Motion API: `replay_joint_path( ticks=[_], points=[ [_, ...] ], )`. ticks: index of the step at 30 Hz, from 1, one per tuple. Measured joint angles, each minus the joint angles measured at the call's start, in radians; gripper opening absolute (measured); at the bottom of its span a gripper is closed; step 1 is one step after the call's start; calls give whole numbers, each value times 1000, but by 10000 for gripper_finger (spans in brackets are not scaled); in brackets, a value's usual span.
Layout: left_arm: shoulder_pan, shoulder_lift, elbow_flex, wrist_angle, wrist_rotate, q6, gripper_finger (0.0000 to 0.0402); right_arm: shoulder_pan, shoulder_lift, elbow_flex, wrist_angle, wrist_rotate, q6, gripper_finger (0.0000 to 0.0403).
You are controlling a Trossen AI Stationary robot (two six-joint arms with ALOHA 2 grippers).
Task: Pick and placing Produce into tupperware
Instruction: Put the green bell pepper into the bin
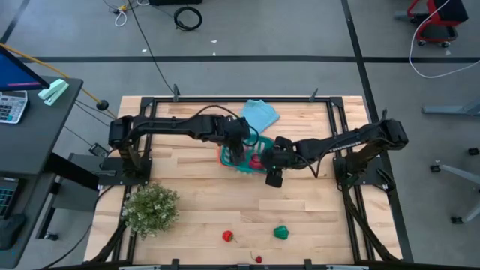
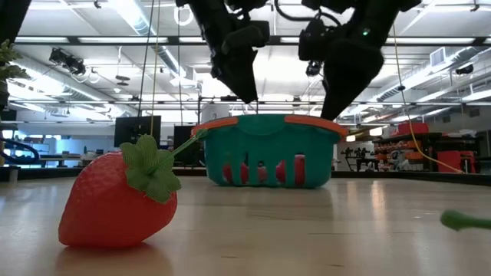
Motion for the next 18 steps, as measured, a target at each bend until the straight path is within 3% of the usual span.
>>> replay_joint_path(
  ticks=[11, 15, 18],
  points=[
    [-93, -7, 0, 32, 0, -22, 184, 94, -73, 0, -35, 100, -17, 199],
    [-143, -7, 0, 19, 0, -31, 175, 131, -186, 0, -97, 94, 87, 199],
    [-188, -7, 0, -7, 16, -84, 172, 183, -272, 0, -135, 26, 260, 199]
  ],
)
